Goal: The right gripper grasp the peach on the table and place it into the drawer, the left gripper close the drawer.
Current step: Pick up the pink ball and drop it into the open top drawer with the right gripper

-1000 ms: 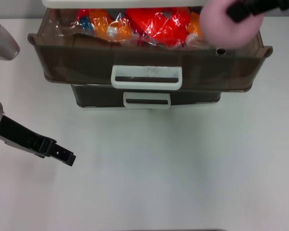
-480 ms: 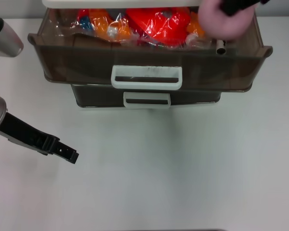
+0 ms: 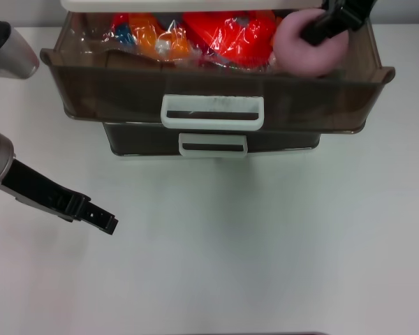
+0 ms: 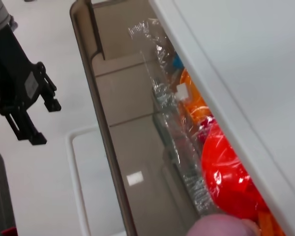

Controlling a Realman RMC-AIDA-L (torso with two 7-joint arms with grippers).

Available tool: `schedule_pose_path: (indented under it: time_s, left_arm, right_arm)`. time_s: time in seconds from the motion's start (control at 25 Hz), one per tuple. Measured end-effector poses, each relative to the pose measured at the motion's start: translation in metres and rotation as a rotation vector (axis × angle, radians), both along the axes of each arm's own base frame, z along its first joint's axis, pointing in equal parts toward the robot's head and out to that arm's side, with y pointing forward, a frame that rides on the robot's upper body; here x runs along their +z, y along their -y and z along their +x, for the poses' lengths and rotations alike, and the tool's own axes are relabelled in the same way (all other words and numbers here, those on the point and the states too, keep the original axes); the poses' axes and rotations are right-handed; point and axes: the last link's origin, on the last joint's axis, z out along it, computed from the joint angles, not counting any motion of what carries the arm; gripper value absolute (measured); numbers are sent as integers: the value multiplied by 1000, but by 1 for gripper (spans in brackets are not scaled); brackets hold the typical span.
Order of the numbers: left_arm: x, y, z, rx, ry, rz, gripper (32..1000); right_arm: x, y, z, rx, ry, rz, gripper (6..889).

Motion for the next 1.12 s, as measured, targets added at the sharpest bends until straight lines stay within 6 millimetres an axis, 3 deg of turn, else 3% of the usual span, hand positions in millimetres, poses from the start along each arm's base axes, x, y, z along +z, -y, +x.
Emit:
schedule_pose_path:
  time_s: [0.6,1.12]
  left_arm:
    - [0,-1,1,-2,0,-2,847]
    - [-1,-1,1,-2,0,-3,847]
  right_arm:
    - [-7,1,-7,18,-27,-20,102]
    - [-5,1,-16,20,-60,-26,361]
